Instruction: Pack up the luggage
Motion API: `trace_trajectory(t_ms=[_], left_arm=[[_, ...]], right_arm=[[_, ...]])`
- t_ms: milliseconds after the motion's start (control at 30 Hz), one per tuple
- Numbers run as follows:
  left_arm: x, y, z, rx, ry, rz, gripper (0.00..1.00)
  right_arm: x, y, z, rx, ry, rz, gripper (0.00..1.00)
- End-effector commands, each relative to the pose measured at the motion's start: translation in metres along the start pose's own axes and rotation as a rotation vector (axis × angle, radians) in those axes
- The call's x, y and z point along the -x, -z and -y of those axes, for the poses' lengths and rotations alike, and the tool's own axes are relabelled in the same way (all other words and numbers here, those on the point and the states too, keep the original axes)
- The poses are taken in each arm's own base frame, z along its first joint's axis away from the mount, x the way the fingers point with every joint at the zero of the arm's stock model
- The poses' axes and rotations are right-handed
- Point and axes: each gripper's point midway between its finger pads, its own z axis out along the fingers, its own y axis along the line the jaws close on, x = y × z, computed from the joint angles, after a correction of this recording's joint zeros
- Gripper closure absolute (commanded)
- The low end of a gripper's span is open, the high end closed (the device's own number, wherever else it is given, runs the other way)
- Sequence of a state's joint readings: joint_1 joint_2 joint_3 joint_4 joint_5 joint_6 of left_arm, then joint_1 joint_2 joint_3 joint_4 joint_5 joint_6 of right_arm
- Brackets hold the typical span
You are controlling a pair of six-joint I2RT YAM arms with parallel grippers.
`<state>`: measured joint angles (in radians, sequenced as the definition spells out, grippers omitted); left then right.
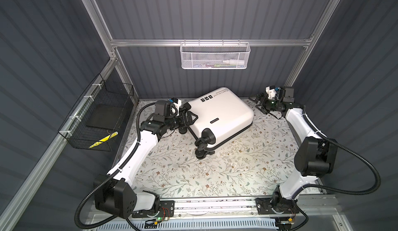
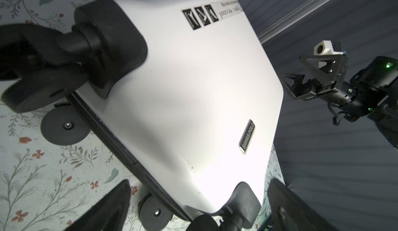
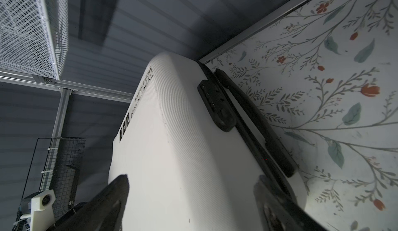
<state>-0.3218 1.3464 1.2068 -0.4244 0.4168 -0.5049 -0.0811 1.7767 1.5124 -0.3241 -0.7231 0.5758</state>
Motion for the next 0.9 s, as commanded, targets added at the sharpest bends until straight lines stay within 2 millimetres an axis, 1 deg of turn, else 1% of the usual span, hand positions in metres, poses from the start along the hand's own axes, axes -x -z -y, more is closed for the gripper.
trace_trajectory(t_ms=[0,100,167,367,533,733,867], left_arm=[[-0.002,0.001,-0.004,0.019,-0.013,0.014,0.00],[-0.002,-0.007,-0.016,0.051,-0.014,0.008,0.00],[0.000,-0.012,-0.019,0.051,-0.012,0.011,0.00],[0.020,-0.024,-0.023,0.027,-0.008,0.033,0.00],[0.032,-0.035,-0.021,0.002,-0.011,0.018,0.00],[0.039,-0.042,-0.018,-0.011,-0.031,-0.004,0.00],[0.041,-0.047,-0.018,-0.012,-0.044,-0.019,0.00]], right_arm=[[-0.009,-0.007,-0.010,0.047,0.007,-0.053,0.08],[-0.016,-0.013,-0.013,0.077,0.003,-0.067,0.08],[-0.022,-0.015,-0.016,0.090,0.006,-0.079,0.09],[-0.041,-0.016,-0.026,0.135,0.016,-0.106,0.10],[-0.059,-0.013,-0.037,0.183,0.028,-0.125,0.11],[-0.092,-0.016,-0.057,0.226,0.065,-0.183,0.13],[-0.124,-0.016,-0.066,0.249,0.073,-0.210,0.13]])
